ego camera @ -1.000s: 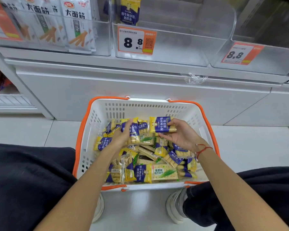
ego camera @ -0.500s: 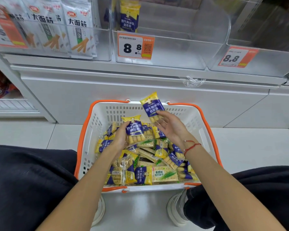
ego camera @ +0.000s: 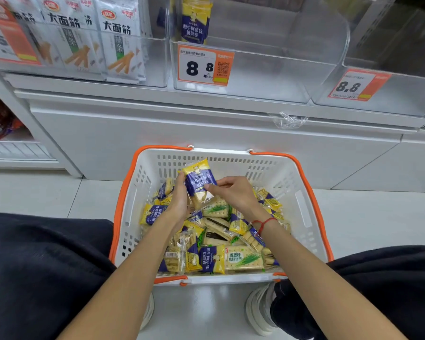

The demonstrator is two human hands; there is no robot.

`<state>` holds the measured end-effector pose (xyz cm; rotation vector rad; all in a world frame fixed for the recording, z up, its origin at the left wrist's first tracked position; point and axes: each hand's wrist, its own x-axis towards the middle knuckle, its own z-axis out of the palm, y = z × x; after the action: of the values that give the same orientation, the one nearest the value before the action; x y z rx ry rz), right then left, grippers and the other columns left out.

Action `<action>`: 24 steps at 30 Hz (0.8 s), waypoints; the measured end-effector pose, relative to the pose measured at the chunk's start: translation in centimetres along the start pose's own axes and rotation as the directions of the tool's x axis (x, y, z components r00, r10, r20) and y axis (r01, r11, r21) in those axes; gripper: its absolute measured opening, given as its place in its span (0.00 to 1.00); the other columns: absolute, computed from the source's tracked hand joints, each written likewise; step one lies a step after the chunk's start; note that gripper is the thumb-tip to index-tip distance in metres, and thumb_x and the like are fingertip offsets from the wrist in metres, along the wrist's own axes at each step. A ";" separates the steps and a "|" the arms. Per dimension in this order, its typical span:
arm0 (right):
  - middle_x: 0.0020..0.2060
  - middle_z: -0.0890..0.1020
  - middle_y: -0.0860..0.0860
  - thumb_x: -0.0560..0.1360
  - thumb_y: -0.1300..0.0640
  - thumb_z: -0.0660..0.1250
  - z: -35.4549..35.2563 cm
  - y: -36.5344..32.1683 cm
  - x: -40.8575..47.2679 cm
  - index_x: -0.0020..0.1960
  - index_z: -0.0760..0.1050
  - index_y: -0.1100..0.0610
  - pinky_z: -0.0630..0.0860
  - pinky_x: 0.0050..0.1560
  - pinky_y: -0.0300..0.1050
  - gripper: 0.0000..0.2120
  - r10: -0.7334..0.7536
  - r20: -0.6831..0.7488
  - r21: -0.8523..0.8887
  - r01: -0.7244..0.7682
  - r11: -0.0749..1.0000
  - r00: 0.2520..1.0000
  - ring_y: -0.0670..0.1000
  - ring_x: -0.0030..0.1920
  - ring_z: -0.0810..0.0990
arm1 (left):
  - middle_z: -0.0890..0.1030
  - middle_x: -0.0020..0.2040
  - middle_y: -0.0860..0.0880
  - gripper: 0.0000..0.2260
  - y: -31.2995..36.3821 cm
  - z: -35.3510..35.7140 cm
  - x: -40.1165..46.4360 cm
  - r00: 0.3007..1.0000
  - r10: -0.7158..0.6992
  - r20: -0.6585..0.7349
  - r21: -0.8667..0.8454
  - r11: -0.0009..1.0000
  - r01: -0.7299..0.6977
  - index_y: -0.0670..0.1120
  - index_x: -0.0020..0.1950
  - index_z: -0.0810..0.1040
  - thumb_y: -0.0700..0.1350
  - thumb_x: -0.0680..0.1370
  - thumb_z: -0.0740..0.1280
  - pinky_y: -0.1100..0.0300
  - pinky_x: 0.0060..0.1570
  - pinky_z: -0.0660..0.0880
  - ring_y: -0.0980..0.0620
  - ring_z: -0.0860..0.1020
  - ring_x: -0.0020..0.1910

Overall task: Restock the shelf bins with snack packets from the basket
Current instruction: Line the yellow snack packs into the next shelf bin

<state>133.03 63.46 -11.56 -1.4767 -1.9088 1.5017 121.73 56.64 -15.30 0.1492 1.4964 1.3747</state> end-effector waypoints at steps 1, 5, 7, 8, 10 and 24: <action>0.40 0.84 0.56 0.67 0.50 0.77 0.1 0.0 0.0 0.43 0.82 0.62 0.78 0.45 0.45 0.15 0.003 0.032 -0.035 -0.002 0.999 0.999 0.52 0.43 0.81 | 0.82 0.56 0.49 0.25 0.1 0.0 0.0 1.000 -0.005 0.029 -0.005 1.000 0.005 0.54 0.62 0.76 0.66 0.79 0.48 0.49 0.56 0.74 0.50 0.80 0.55; 0.42 0.83 0.55 0.68 0.49 0.76 0.2 -0.5 -0.2 0.43 0.78 0.57 0.79 0.50 0.50 0.13 -0.001 0.094 -0.153 0.015 0.988 0.996 0.54 0.46 0.82 | 0.83 0.52 0.46 0.14 0.4 0.0 -0.5 0.996 -0.024 0.084 0.049 0.999 0.020 0.51 0.53 0.78 0.58 0.77 0.60 0.46 0.58 0.74 0.49 0.79 0.52; 0.49 0.78 0.52 0.69 0.49 0.75 -0.3 -1.4 -0.2 0.57 0.72 0.57 0.76 0.46 0.44 0.22 0.045 0.116 -0.178 -0.024 0.984 0.992 0.51 0.49 0.78 | 0.81 0.50 0.44 0.16 0.8 0.1 -0.9 0.996 -0.030 0.087 0.078 0.997 0.023 0.48 0.53 0.78 0.56 0.72 0.62 0.46 0.59 0.73 0.45 0.77 0.50; 0.54 0.75 0.52 0.69 0.50 0.75 -0.7 -2.0 -0.1 0.64 0.67 0.57 0.73 0.47 0.42 0.28 0.080 0.146 -0.186 -0.053 0.981 0.986 0.52 0.53 0.76 | 0.81 0.49 0.44 0.20 1.1 0.2 -1.1 0.996 -0.033 0.086 0.081 0.996 0.026 0.47 0.55 0.78 0.57 0.69 0.63 0.45 0.61 0.73 0.44 0.77 0.50; 0.62 0.74 0.54 0.72 0.52 0.72 -1.6 -3.3 0.3 0.70 0.64 0.57 0.72 0.54 0.44 0.30 0.155 0.257 -0.192 -0.106 0.976 0.954 0.52 0.59 0.75 | 0.82 0.46 0.46 0.19 2.4 0.7 -1.7 0.995 -0.017 0.098 0.101 0.995 0.007 0.48 0.53 0.79 0.56 0.70 0.61 0.43 0.61 0.72 0.45 0.77 0.49; 0.57 0.81 0.52 0.80 0.49 0.61 -9.7 -17.7 -0.4 0.62 0.73 0.53 0.73 0.62 0.50 0.14 -0.217 0.276 -0.072 0.245 0.967 0.937 0.53 0.59 0.79 | 0.80 0.46 0.48 0.09 18.8 5.4 -6.6 0.890 0.404 0.211 0.338 0.824 -0.454 0.49 0.48 0.75 0.50 0.80 0.57 0.61 0.45 0.68 0.53 0.75 0.44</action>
<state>130.99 69.69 7.54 -1.0833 -2.2587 1.5727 118.69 61.93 4.40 0.8574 1.6659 1.3682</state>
